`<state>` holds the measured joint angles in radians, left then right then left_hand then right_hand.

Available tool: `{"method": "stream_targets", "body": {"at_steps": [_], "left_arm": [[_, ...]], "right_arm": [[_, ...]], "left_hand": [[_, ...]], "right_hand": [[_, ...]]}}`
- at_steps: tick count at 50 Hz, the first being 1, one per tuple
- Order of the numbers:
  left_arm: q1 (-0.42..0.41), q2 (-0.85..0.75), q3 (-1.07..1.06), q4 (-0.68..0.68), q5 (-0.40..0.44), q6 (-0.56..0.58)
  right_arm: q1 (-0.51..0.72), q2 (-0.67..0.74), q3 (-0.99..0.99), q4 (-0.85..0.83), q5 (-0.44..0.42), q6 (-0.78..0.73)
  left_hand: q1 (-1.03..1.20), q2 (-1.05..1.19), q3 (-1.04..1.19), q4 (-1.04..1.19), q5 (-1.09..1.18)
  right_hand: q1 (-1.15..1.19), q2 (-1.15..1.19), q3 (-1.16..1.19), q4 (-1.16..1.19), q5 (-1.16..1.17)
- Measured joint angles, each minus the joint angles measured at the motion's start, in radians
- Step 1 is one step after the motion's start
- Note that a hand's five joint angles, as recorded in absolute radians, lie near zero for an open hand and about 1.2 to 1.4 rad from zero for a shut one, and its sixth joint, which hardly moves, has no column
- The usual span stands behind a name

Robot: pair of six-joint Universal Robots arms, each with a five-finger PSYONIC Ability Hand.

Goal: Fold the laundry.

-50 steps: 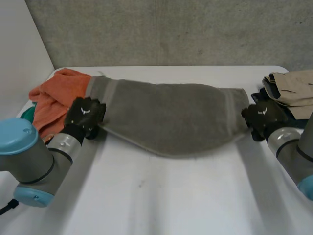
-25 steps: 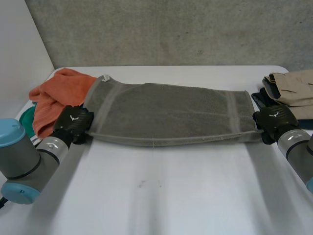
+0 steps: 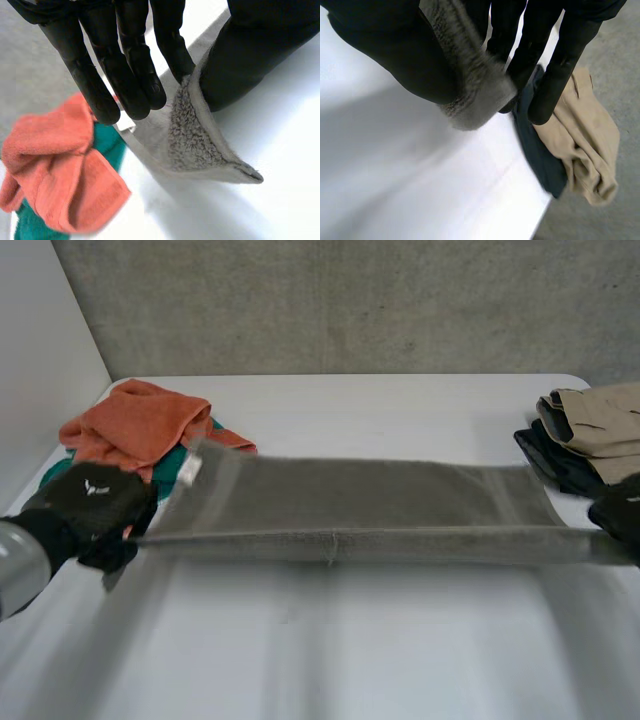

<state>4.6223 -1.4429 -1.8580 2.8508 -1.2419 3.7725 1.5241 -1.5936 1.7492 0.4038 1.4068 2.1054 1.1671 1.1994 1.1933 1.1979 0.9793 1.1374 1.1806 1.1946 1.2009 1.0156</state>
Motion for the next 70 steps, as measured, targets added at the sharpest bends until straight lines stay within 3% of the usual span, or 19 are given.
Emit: {"method": "stream_targets", "body": {"at_steps": [5,13,22,36,38,39,40,41,42,44,56,63,64,70], "left_arm": [[-0.003,0.008,-0.023,-0.094,0.001,0.1],[-0.015,-0.229,0.033,-0.029,0.0,0.153],[-0.122,-0.556,0.313,0.236,-0.031,0.138],[-0.21,-0.875,0.623,0.61,-0.128,0.134],[-0.218,-0.9,0.638,0.649,-0.13,0.134],[-0.223,-0.911,0.643,0.667,-0.13,0.134],[-0.228,-0.919,0.645,0.683,-0.13,0.134],[-0.232,-0.924,0.646,0.693,-0.131,0.134],[-0.239,-0.931,0.646,0.708,-0.131,0.134],[-0.249,-0.936,0.642,0.725,-0.132,0.132],[-0.265,-0.769,0.473,0.723,-0.186,0.027],[-0.257,-0.639,0.348,0.72,-0.197,-0.084],[-0.255,-0.583,0.286,0.72,-0.194,-0.142],[-0.253,-0.523,0.196,0.724,-0.186,-0.225]], "right_arm": [[-0.03,-0.026,0.058,0.021,-0.002,-0.068],[-0.024,0.114,0.076,-0.127,0.011,-0.052],[0.045,0.391,-0.084,-0.375,0.083,0.052],[0.156,0.713,-0.447,-0.566,0.166,0.094],[0.158,0.737,-0.479,-0.581,0.171,0.103],[0.16,0.746,-0.491,-0.587,0.174,0.108],[0.162,0.754,-0.501,-0.593,0.179,0.115],[0.163,0.759,-0.508,-0.596,0.182,0.121],[0.166,0.764,-0.515,-0.6,0.189,0.13],[0.17,0.765,-0.52,-0.603,0.199,0.15],[0.172,0.619,-0.379,-0.542,0.203,0.324],[0.141,0.539,-0.269,-0.46,0.124,0.359],[0.113,0.501,-0.203,-0.427,0.059,0.369],[0.042,0.47,-0.105,-0.423,-0.029,0.371]], "left_hand": [[0.0,0.0,0.0,0.0,0.0],[0.0,0.0,0.0,0.003,0.0],[0.0,0.0,0.001,0.004,0.0],[-0.007,-0.004,-0.004,0.0,-0.003],[-0.306,-0.311,-0.283,-0.288,-0.256],[-0.356,-0.332,-0.326,-0.331,-0.299],[-0.702,-0.654,-0.641,-0.633,-0.597],[-0.702,-0.654,-0.641,-0.633,-0.597],[-0.914,-0.879,-0.865,-0.87,-0.822],[-0.974,-0.982,-0.969,-0.983,-0.925],[-0.974,-0.992,-0.98,-0.994,-0.93],[-0.974,-0.992,-0.98,-0.994,-0.93],[-0.974,-0.992,-0.98,-0.994,-0.93],[-0.974,-0.992,-0.98,-0.994,-0.93]], "right_hand": [[0.0,0.0,0.0,0.0,0.0],[0.001,0.0,0.0,0.0,0.0],[0.0,0.0,0.0,0.0,0.009],[-0.024,-0.039,-0.043,-0.045,-0.024],[-0.291,-0.312,-0.315,-0.318,-0.309],[-0.433,-0.476,-0.474,-0.476,-0.473],[-0.592,-0.636,-0.628,-0.632,-0.639],[-0.71,-0.752,-0.738,-0.746,-0.759],[-0.828,-0.867,-0.854,-0.869,-0.873],[-0.91,-0.959,-0.962,-0.968,-0.963],[-0.911,-0.963,-0.977,-0.982,-0.967],[-0.911,-0.963,-0.977,-0.982,-0.967],[-0.908,-0.96,-0.974,-0.98,-0.964],[-0.907,-0.96,-0.947,-0.954,-0.933]]}}
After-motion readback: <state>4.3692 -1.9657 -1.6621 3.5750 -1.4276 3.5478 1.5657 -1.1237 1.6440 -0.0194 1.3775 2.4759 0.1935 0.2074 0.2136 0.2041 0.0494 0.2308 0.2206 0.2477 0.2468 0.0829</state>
